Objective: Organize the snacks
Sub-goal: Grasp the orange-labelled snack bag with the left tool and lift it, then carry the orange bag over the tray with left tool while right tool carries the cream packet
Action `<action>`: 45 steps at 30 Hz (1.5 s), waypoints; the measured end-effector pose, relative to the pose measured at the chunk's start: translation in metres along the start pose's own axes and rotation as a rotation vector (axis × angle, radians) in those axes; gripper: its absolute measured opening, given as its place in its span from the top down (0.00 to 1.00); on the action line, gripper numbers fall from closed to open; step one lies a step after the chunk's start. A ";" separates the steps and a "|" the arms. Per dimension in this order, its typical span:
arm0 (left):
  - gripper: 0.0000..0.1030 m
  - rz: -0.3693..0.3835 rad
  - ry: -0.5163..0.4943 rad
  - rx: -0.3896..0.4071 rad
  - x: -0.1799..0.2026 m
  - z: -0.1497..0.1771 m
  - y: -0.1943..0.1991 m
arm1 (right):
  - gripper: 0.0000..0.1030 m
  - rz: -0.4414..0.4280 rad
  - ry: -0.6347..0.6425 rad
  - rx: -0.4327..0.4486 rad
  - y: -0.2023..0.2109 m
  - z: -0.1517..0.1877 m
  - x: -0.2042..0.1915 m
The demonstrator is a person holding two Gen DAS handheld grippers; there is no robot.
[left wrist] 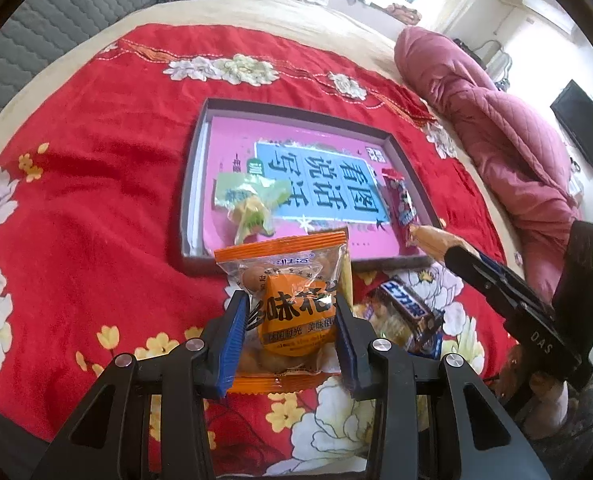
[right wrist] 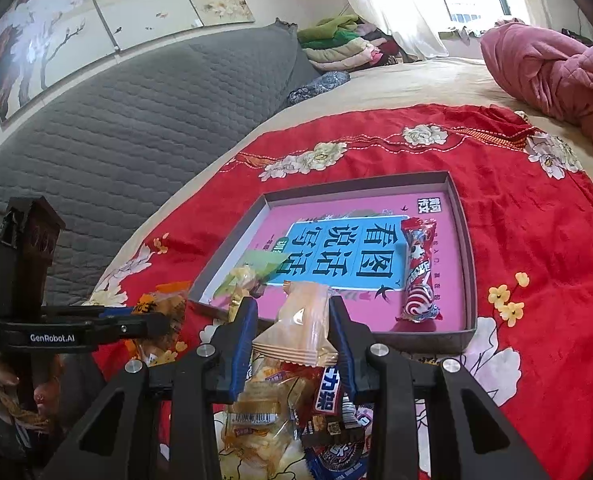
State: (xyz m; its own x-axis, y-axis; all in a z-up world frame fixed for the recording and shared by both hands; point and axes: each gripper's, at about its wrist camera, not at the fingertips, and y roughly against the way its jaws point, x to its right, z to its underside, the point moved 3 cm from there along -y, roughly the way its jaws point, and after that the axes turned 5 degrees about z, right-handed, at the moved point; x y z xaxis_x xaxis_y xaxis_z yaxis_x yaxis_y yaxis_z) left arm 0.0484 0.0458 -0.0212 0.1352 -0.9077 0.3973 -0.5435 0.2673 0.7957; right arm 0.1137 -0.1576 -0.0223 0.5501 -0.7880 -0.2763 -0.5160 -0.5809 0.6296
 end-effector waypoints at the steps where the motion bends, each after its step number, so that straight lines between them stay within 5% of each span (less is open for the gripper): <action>1: 0.59 -0.001 0.000 0.004 0.000 -0.002 0.000 | 0.65 -0.001 -0.002 0.002 0.000 -0.001 0.001; 25: 0.59 -0.035 -0.005 0.073 -0.001 -0.047 -0.020 | 0.65 0.046 -0.036 0.049 0.001 -0.010 0.017; 45: 0.59 -0.072 -0.040 0.034 0.004 -0.054 -0.063 | 0.65 0.076 -0.053 0.051 -0.008 -0.013 0.028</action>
State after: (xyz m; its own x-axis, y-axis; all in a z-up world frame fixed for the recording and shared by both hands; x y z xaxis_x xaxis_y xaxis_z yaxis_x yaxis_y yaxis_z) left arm 0.1285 0.0426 -0.0448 0.1427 -0.9365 0.3204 -0.5615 0.1900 0.8054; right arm 0.1412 -0.1722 -0.0255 0.4732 -0.8392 -0.2680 -0.5885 -0.5276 0.6126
